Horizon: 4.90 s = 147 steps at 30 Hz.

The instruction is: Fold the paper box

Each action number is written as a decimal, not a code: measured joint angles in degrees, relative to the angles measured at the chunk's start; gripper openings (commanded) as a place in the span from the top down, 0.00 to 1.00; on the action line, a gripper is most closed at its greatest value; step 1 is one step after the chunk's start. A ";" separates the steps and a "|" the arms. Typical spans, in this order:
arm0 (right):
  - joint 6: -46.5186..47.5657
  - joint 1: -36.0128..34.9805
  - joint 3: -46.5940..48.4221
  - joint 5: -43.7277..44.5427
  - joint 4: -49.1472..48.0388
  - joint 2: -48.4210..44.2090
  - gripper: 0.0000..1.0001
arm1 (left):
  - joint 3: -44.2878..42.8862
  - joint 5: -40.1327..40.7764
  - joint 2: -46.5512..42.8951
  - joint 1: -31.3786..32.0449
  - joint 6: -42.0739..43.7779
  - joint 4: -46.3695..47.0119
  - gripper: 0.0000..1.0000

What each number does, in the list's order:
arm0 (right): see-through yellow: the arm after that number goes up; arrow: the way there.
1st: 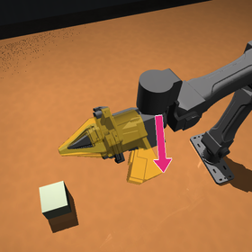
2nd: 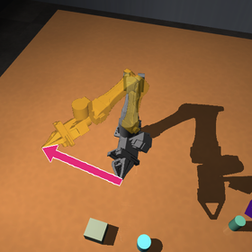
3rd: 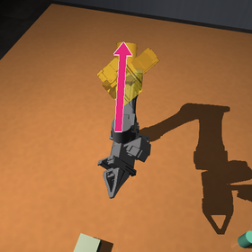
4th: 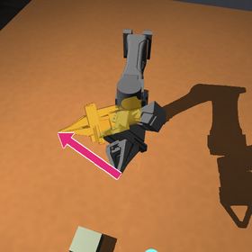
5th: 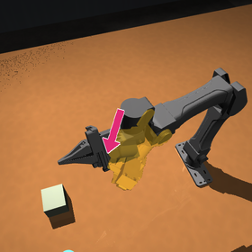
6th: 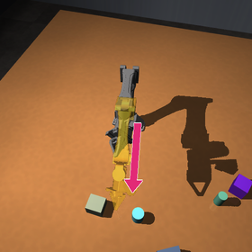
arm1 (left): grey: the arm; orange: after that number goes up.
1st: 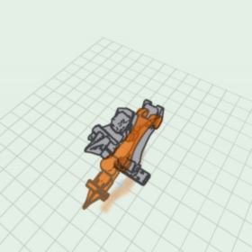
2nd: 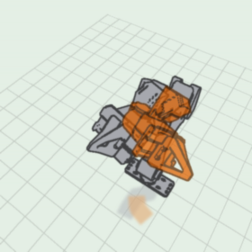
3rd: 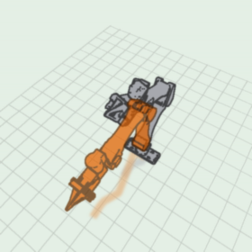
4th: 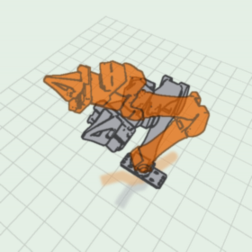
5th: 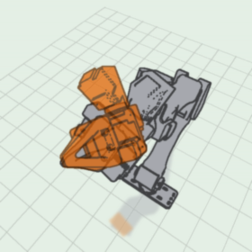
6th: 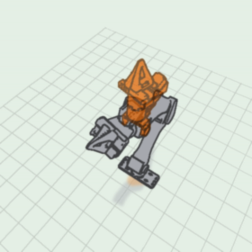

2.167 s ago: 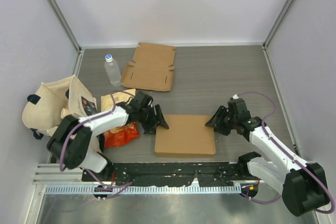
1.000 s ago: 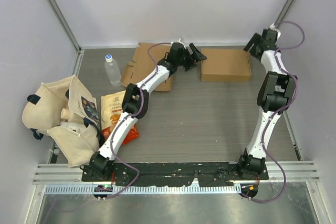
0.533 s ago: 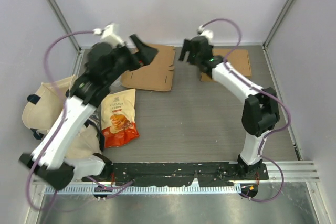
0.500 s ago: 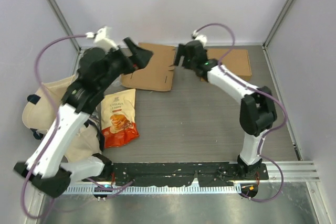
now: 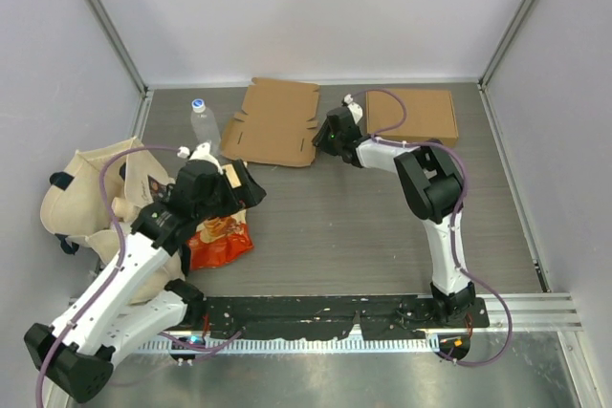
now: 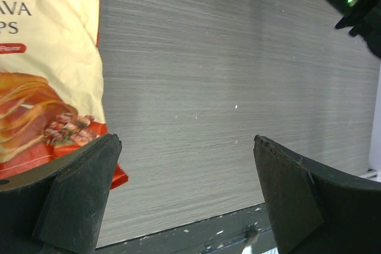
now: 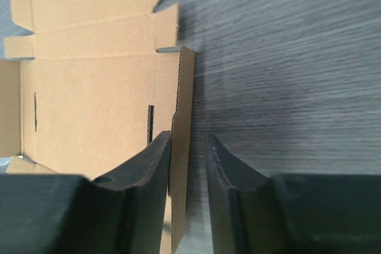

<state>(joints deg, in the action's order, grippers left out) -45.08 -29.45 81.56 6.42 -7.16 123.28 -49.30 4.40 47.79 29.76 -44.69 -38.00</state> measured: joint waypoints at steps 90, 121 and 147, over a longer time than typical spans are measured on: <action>60.41 -3.17 7.19 -40.19 47.06 -39.23 0.11 | -35.12 -36.76 28.83 3.41 48.72 -24.35 1.00; 45.77 6.86 -12.61 -50.42 30.88 -49.72 0.99 | -21.14 -21.75 14.38 2.86 37.16 -9.16 0.09; 5.25 19.32 -48.28 -44.61 -7.39 -82.01 0.99 | 4.04 -29.14 9.03 -9.70 10.27 33.09 0.12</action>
<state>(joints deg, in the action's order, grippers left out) -39.83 -10.13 33.28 -38.20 -14.55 41.28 -45.25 -24.73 56.82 20.05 -34.41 -4.91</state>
